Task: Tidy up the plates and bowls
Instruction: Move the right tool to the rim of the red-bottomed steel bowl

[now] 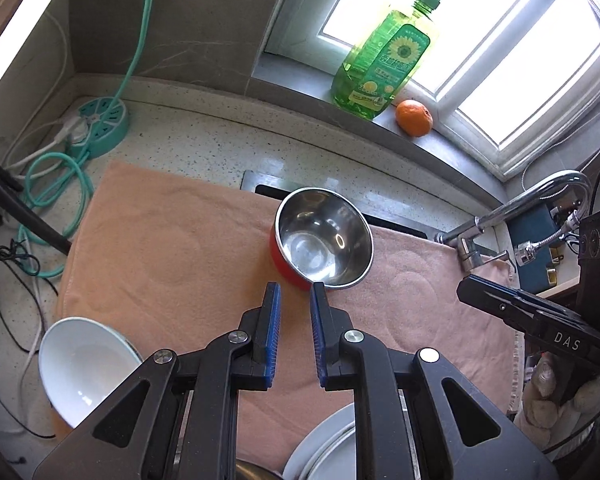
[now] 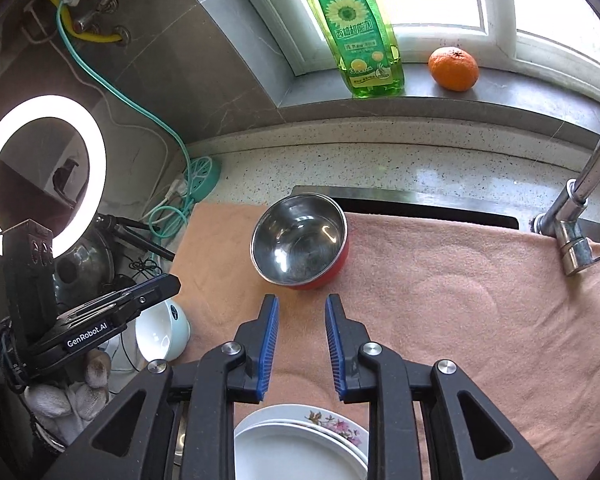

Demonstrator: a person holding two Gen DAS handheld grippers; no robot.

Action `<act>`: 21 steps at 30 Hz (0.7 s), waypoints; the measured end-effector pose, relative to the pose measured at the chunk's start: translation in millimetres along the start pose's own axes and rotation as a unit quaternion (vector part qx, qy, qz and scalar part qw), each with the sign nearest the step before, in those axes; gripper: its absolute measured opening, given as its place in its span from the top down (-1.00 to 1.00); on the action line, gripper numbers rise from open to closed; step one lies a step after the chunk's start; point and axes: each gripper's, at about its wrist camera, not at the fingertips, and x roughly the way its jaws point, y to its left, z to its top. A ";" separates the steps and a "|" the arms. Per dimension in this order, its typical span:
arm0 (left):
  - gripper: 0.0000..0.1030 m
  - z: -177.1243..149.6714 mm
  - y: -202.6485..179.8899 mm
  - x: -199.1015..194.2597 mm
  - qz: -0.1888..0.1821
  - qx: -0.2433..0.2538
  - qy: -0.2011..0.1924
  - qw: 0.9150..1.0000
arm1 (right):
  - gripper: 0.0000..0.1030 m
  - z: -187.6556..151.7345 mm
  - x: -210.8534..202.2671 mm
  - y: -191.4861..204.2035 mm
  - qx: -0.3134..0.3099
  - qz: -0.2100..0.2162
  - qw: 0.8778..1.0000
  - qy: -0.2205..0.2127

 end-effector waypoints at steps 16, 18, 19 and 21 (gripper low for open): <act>0.74 38.7 11.8 70.5 0.024 -0.029 0.053 0.998 | 0.57 32.5 78.1 -42.6 0.055 -0.004 0.998 0.037; 0.74 41.2 12.4 75.6 0.023 -0.029 0.056 0.998 | 0.57 34.9 85.2 -44.8 0.058 -0.003 0.998 0.040; 0.74 42.1 11.9 77.8 0.023 -0.028 0.058 0.998 | 0.57 36.2 89.3 -45.2 0.059 -0.002 0.997 0.042; 0.74 43.4 10.5 81.1 0.024 -0.026 0.059 0.998 | 0.57 37.2 95.3 -45.5 0.058 -0.003 0.997 0.046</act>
